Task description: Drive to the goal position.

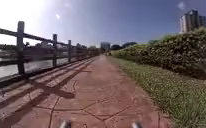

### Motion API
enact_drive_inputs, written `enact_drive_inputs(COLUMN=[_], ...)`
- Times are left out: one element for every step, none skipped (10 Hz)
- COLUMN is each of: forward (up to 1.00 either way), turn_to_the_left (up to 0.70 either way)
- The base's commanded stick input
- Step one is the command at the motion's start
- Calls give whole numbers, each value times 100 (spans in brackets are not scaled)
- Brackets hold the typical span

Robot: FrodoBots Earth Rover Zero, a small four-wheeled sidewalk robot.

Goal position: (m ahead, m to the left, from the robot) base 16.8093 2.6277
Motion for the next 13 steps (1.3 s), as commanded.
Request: enact_drive_inputs(forward=[50, 50, 50, 50, 50, 50, 50, 50, 50, 50, 50, 50, 50], turn_to_the_left=[0, 0, 0, 0, 0, 0, 0, 0, 0, 0, 0, 0, 0])
